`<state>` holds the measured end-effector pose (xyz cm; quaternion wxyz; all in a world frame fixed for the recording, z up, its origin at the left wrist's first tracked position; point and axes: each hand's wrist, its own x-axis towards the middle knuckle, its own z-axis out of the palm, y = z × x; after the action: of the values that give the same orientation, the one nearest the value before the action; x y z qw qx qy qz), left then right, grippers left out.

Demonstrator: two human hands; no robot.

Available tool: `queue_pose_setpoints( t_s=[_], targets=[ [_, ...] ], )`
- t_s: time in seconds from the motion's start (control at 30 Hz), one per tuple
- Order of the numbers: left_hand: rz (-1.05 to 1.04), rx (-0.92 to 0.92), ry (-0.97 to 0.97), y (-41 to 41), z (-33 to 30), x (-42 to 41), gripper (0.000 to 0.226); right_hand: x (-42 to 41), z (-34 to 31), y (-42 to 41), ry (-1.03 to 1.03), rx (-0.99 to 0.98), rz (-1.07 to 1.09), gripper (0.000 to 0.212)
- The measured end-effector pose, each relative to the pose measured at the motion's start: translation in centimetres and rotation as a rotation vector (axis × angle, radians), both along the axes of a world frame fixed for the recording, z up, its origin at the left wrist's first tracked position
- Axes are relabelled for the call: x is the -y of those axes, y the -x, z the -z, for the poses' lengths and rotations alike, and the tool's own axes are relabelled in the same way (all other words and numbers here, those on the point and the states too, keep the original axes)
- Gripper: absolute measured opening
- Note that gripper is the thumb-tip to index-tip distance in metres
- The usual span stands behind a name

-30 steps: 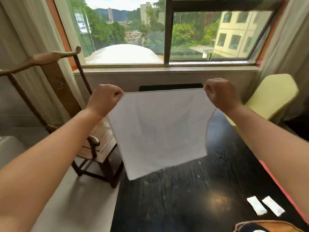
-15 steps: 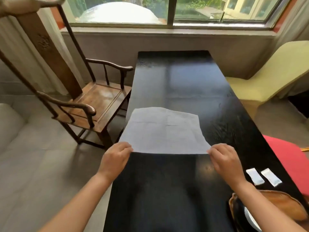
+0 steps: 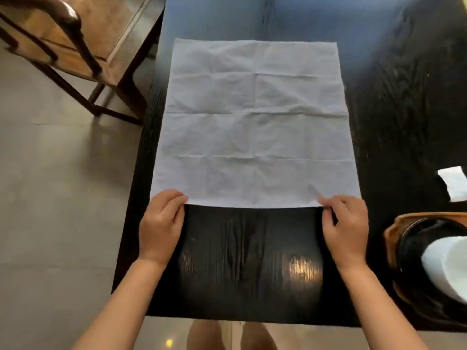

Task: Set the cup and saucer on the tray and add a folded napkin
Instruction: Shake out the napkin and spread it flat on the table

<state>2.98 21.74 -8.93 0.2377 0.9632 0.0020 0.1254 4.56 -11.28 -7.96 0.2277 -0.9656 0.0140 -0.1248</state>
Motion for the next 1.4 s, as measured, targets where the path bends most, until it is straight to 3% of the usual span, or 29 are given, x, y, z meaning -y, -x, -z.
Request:
queue_pose_setpoints(
  t_s=[0.37, 0.8, 1.1, 1.27, 1.4],
  targets=[
    [-0.064, 0.059, -0.103, 3.1, -0.7, -1.6, 0.020, 0.8, -1.1, 4.5, -0.019, -0.045, -0.061, 0.028],
    [0.231, -0.145, -0.093, 12.8, -2.1, -3.7, 0.023, 2.8, -2.0, 12.4, 0.052, -0.135, -0.143, 0.030],
    [0.080, -0.217, -0.035, 15.9, -2.1, -3.4, 0.029, 3.1, -2.5, 15.4, 0.038, -0.209, -0.134, 0.030],
    [-0.026, -0.156, -0.032, 14.6, -2.9, -0.3, 0.044, 0.7, -4.1, 13.8, 0.009, -0.112, -0.085, 0.028],
    [0.078, -0.262, -0.147, 10.0, -2.8, 7.5, 0.057, -5.5, -3.5, 9.9, 0.091, -0.214, -0.208, 0.050]
  ],
)
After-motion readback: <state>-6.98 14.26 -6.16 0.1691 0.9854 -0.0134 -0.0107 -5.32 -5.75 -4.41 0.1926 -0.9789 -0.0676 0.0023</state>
